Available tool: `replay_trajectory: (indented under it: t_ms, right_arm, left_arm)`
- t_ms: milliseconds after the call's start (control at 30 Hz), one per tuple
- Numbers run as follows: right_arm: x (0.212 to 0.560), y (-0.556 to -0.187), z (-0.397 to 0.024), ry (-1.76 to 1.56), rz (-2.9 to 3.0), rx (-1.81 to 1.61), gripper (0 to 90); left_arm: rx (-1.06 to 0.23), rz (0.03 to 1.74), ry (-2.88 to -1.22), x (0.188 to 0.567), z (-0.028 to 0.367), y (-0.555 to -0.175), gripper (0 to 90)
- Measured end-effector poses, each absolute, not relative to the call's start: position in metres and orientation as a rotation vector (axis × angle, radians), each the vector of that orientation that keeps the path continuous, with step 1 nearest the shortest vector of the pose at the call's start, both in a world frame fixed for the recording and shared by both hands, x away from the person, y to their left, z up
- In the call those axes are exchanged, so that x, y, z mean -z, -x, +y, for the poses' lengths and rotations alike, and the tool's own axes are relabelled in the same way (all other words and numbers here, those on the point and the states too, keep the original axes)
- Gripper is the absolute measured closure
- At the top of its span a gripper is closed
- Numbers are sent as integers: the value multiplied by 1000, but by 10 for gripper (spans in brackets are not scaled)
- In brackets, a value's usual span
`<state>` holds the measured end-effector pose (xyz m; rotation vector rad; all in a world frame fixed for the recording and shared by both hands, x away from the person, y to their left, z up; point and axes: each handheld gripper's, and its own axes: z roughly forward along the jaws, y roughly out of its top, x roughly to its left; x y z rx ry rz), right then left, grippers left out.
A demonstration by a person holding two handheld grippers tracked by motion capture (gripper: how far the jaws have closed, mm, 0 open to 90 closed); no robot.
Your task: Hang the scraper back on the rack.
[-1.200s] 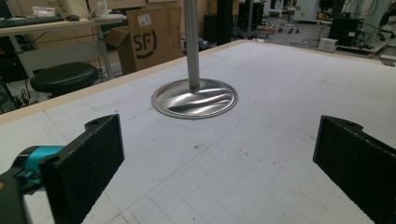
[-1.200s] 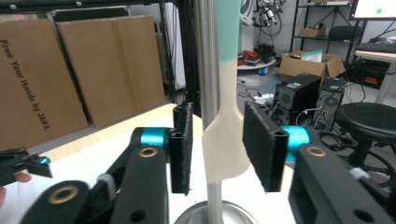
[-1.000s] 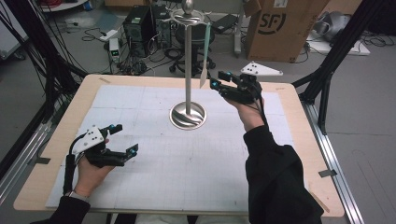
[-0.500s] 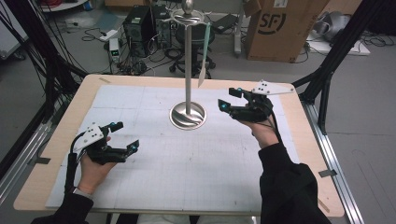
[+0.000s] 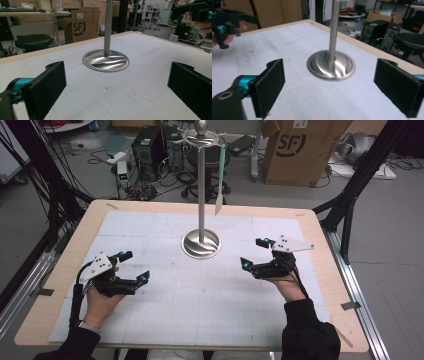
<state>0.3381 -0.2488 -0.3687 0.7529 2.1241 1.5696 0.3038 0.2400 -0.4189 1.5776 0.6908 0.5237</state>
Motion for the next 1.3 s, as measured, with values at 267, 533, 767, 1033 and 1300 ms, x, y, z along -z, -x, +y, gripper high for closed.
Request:
replay_trajectory:
  t_ms: [267, 533, 767, 1033, 1300]
  right_arm:
    - [381, -327, -256, -830, 2069, -1558, 0]
    - [396, -315, -279, -880, 2026, -1572, 0]
    - [407, -306, -303, -929, 1977, -1581, 1]
    - [422, -300, -320, -988, 1982, -1532, 1]
    - [430, -292, -333, -1037, 1961, -1546, 1]
  left_arm:
    - [-525, 694, -1579, 419, 240, -304, 24]
    - [-522, 699, -1584, 420, 240, -305, 24]
    - [-523, 703, -1592, 420, 240, -305, 24]
    - [-531, 705, -1602, 420, 241, -305, 24]
    - [-534, 717, -1605, 421, 242, -305, 24]
